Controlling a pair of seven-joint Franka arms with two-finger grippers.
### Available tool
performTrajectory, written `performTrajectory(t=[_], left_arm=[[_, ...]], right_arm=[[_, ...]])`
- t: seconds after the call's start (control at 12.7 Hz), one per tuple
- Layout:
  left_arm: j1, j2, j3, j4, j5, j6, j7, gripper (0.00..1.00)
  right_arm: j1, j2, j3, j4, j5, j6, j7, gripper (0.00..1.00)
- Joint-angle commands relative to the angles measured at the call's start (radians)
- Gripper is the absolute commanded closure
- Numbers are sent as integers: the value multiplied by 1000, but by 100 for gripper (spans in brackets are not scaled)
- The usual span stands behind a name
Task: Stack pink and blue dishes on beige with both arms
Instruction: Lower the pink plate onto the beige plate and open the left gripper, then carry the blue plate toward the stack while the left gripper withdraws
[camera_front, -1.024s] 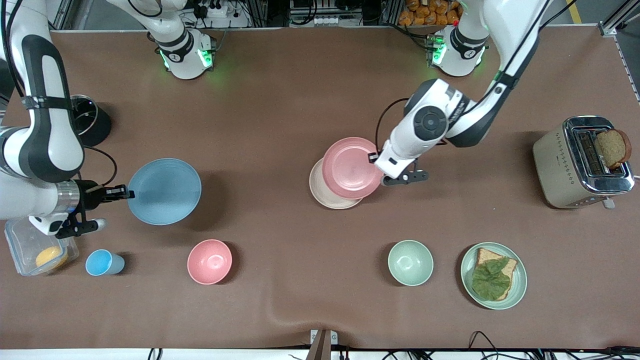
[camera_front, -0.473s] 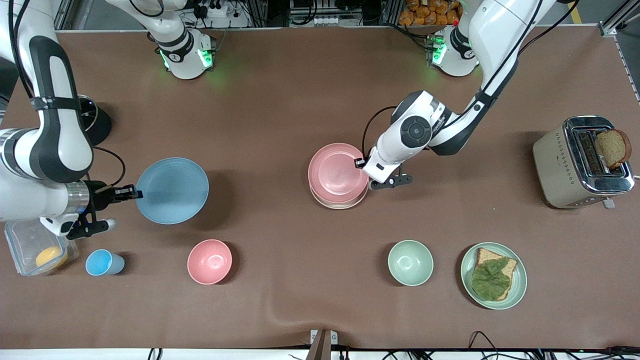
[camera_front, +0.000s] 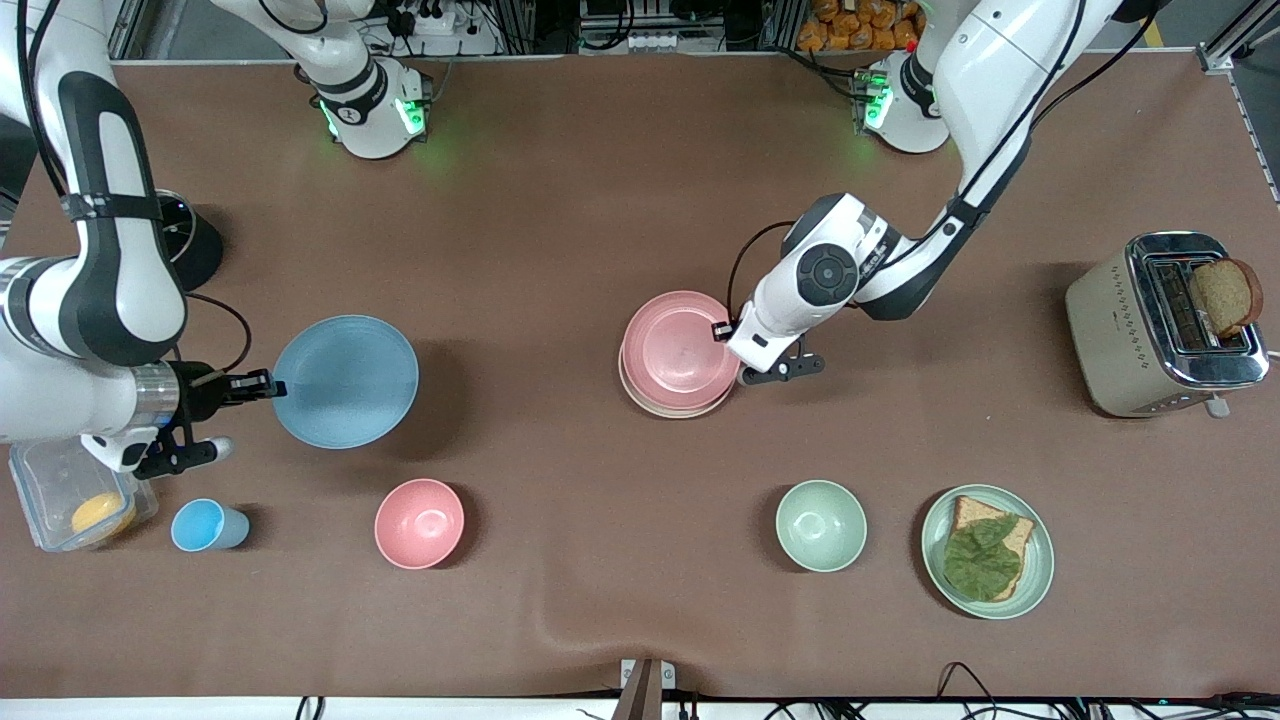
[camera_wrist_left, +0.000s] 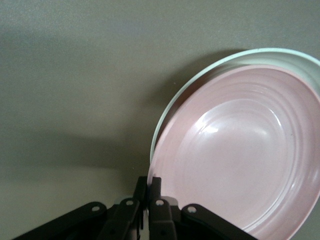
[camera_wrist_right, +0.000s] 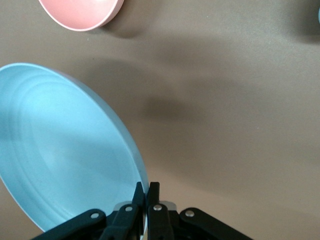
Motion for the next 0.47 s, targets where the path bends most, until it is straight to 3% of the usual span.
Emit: performTrajectory(t=[0.0,0.16,0.39], left_arm=[[-4,14,-1,41,26,7,-81,51],[-6,13,-1,63,28,7,-113,0],[25,-64,-1,99,29,-21,-112,0]], right_arm=[[5,0,-1,0,22,-4,3,100],[6,0,-1,-3,61,-7,6,100],[31,0,-3,-3,84,-7,61,100]])
